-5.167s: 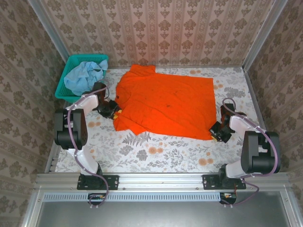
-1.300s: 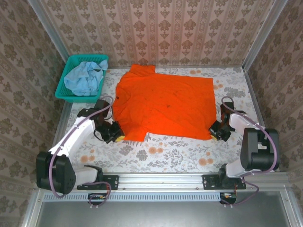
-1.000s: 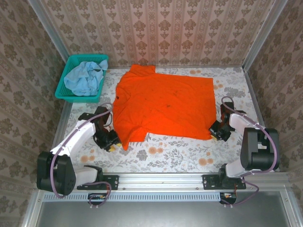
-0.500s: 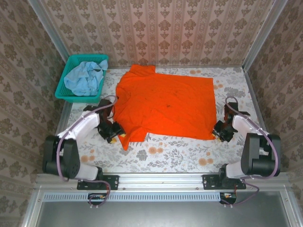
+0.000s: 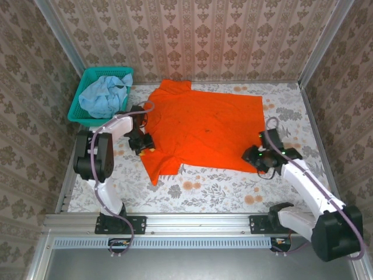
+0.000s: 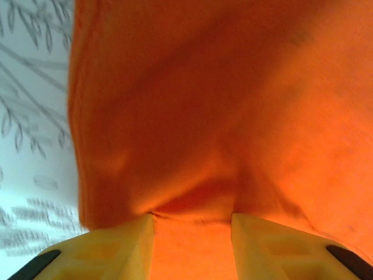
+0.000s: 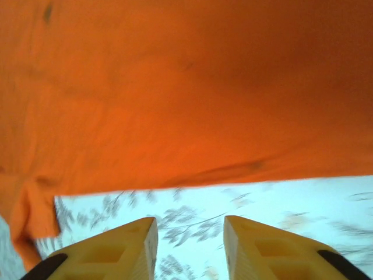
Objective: Fold and stack the t-shirts
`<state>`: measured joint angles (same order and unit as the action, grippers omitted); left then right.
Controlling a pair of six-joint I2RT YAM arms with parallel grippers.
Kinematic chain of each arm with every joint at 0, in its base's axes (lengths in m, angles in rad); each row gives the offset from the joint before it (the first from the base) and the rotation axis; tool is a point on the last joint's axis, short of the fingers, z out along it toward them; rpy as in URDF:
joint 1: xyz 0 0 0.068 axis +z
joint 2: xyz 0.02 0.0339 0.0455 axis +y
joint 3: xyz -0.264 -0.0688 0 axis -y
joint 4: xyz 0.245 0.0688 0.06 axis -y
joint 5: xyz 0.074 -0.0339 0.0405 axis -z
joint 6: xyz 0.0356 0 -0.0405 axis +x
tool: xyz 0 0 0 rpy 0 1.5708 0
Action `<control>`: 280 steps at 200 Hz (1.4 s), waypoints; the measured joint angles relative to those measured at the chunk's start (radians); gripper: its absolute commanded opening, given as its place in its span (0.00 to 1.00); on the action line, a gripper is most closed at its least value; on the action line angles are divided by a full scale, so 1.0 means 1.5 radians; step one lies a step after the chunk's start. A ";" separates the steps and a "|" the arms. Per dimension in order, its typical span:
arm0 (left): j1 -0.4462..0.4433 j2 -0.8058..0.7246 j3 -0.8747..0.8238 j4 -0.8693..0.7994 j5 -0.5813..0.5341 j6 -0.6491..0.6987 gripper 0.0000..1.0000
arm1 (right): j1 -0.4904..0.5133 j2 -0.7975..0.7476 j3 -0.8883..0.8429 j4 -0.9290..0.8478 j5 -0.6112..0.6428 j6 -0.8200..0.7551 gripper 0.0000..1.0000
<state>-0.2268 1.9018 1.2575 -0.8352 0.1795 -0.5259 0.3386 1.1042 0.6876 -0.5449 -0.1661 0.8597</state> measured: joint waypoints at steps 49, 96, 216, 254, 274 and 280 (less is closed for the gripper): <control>0.011 0.055 0.076 -0.023 -0.016 0.025 0.38 | 0.291 0.292 0.157 0.072 0.016 0.051 0.35; 0.013 0.059 0.080 -0.024 -0.013 0.033 0.38 | 0.384 0.499 0.376 0.072 0.035 0.050 0.39; 0.014 0.039 0.049 0.008 -0.007 0.033 0.38 | 0.414 0.660 0.548 -0.060 0.060 0.032 0.35; 0.017 0.034 0.042 0.014 -0.001 0.032 0.38 | 0.414 0.672 0.569 -0.064 0.060 0.022 0.29; 0.017 0.031 0.038 0.018 0.000 0.032 0.38 | 0.414 0.679 0.580 -0.068 0.060 0.020 0.21; 0.017 0.030 0.037 0.019 0.000 0.032 0.38 | 0.414 0.682 0.584 -0.069 0.061 0.021 0.16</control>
<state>-0.2020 1.9469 1.3132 -0.8066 0.1791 -0.4774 0.9600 2.1277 1.5635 -0.6491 -0.0753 0.8913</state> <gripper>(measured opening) 0.376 0.236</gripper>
